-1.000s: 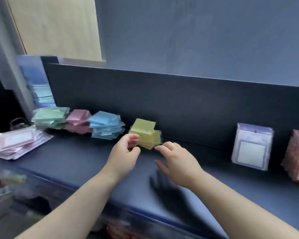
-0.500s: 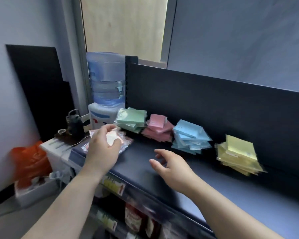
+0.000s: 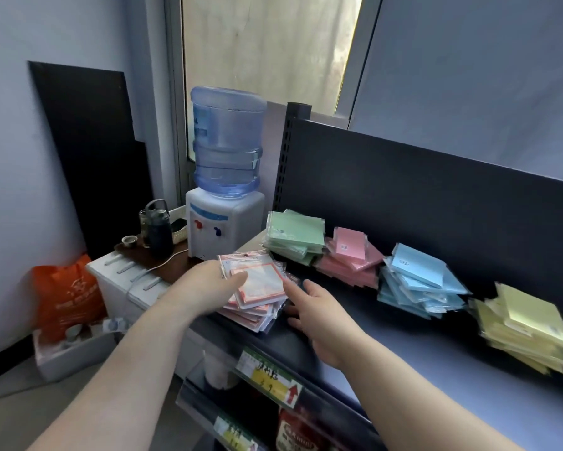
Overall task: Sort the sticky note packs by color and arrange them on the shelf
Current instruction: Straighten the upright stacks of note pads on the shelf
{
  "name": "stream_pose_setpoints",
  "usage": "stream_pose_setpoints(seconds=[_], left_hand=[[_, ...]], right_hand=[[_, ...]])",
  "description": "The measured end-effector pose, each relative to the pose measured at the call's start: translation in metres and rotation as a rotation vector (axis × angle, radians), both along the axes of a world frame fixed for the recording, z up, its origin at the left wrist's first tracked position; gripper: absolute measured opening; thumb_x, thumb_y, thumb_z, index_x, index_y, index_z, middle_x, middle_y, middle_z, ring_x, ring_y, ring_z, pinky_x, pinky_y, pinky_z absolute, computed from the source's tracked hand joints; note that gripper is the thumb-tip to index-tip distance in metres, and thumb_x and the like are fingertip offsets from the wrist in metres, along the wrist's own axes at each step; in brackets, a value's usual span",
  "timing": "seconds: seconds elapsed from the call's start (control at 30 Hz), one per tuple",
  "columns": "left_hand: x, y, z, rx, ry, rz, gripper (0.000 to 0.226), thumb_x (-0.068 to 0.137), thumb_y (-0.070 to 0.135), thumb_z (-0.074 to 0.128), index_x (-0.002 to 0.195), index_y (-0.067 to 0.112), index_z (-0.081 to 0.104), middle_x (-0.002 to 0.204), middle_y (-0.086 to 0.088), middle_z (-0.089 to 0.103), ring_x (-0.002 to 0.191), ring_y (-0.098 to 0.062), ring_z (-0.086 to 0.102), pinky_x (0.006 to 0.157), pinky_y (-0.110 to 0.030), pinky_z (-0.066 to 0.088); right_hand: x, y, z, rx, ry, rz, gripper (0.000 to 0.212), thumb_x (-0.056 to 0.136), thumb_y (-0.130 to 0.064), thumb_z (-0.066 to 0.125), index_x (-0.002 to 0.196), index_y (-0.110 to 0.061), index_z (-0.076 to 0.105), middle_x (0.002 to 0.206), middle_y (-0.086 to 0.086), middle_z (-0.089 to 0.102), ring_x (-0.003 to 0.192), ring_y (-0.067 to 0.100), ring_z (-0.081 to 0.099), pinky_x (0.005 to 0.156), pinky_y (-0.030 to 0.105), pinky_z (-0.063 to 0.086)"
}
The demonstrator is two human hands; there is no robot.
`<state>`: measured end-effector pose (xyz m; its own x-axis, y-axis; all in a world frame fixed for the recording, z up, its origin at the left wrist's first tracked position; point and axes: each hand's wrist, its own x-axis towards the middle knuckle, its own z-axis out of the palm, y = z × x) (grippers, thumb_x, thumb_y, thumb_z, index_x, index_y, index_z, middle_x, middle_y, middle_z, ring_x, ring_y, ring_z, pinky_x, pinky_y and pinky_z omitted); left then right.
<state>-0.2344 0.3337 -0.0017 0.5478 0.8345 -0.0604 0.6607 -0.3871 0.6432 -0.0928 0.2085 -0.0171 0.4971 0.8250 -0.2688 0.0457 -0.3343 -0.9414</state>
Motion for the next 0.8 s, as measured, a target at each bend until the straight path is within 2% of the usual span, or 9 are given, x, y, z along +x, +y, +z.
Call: stream_pose_setpoints(seconds=[0.13, 0.27, 0.33, 0.43, 0.53, 0.63, 0.7, 0.77, 0.8], left_hand=[[0.009, 0.01, 0.002, -0.011, 0.09, 0.002, 0.043, 0.089, 0.049, 0.049, 0.112, 0.016, 0.064, 0.11, -0.004, 0.068, 0.099, -0.022, 0.061, 0.088, -0.033, 0.05], [0.012, 0.02, 0.01, -0.181, 0.089, 0.068, 0.059, 0.087, 0.054, 0.051, 0.119, 0.004, 0.057, 0.115, -0.017, 0.061, 0.105, -0.032, 0.06, 0.087, -0.041, 0.05], [0.012, 0.021, 0.011, -0.308, 0.013, 0.074, 0.057, 0.087, 0.054, 0.053, 0.12, 0.007, 0.058, 0.115, -0.014, 0.063, 0.105, -0.029, 0.06, 0.088, -0.041, 0.05], [0.013, 0.011, 0.011, -0.477, -0.089, 0.033, 0.033, 0.092, 0.049, 0.053, 0.104, 0.02, 0.065, 0.09, 0.007, 0.071, 0.087, -0.01, 0.063, 0.078, -0.032, 0.042], [0.014, -0.001, 0.012, -0.524, -0.215, 0.004, 0.031, 0.092, 0.043, 0.055, 0.102, 0.017, 0.067, 0.083, 0.004, 0.076, 0.084, -0.014, 0.07, 0.087, -0.033, 0.049], [0.012, -0.015, 0.013, -0.449, -0.315, -0.033, 0.023, 0.092, 0.034, 0.059, 0.099, 0.015, 0.068, 0.08, 0.004, 0.076, 0.077, -0.014, 0.073, 0.083, -0.035, 0.055], [0.01, -0.031, 0.016, -0.371, -0.316, -0.08, 0.017, 0.091, 0.033, 0.06, 0.093, 0.018, 0.07, 0.078, 0.006, 0.075, 0.073, -0.012, 0.072, 0.075, -0.032, 0.055], [0.012, -0.045, 0.021, -0.349, -0.333, -0.122, 0.019, 0.09, 0.035, 0.062, 0.094, 0.02, 0.071, 0.082, 0.004, 0.076, 0.076, -0.016, 0.073, 0.082, -0.039, 0.055], [0.015, -0.052, 0.024, -0.352, -0.337, -0.144, 0.023, 0.088, 0.039, 0.063, 0.094, 0.019, 0.071, 0.083, 0.003, 0.076, 0.078, -0.018, 0.073, 0.086, -0.042, 0.054]], right_hand=[[-0.006, 0.005, 0.009, 0.006, 0.088, 0.081, 0.036, 0.094, -0.038, 0.053, 0.127, -0.022, 0.052, 0.121, -0.008, 0.062, 0.11, 0.012, 0.056, 0.099, 0.033, 0.044], [-0.006, 0.005, 0.012, 0.037, 0.072, 0.076, 0.022, 0.098, -0.022, 0.047, 0.117, -0.021, 0.058, 0.109, -0.005, 0.068, 0.098, 0.01, 0.062, 0.087, 0.027, 0.048], [-0.003, 0.004, 0.013, 0.033, 0.027, 0.065, 0.019, 0.096, -0.014, 0.046, 0.108, -0.017, 0.061, 0.103, -0.002, 0.07, 0.089, 0.01, 0.065, 0.082, 0.026, 0.051], [0.001, 0.003, 0.011, -0.003, -0.029, 0.067, 0.02, 0.094, -0.012, 0.048, 0.104, -0.011, 0.065, 0.1, 0.002, 0.072, 0.087, 0.014, 0.066, 0.083, 0.027, 0.051], [0.004, -0.002, 0.01, 0.012, 0.029, 0.087, 0.022, 0.093, -0.01, 0.048, 0.11, -0.009, 0.063, 0.101, 0.006, 0.071, 0.089, 0.018, 0.068, 0.085, 0.031, 0.054], [0.008, -0.013, 0.014, 0.1, 0.225, 0.141, 0.027, 0.092, 0.001, 0.049, 0.117, -0.004, 0.056, 0.101, 0.01, 0.069, 0.079, 0.018, 0.068, 0.067, 0.027, 0.056], [0.014, -0.023, 0.013, 0.125, 0.279, 0.154, 0.046, 0.085, -0.001, 0.059, 0.13, -0.004, 0.046, 0.112, 0.015, 0.064, 0.081, 0.02, 0.067, 0.062, 0.027, 0.054], [0.023, -0.036, 0.012, 0.12, 0.292, 0.152, 0.076, 0.072, -0.011, 0.071, 0.139, -0.005, 0.036, 0.121, 0.016, 0.061, 0.089, 0.021, 0.068, 0.063, 0.027, 0.053], [0.028, -0.045, 0.015, 0.119, 0.304, 0.169, 0.08, 0.067, -0.015, 0.072, 0.138, -0.004, 0.038, 0.12, 0.014, 0.063, 0.091, 0.022, 0.068, 0.064, 0.027, 0.053]])
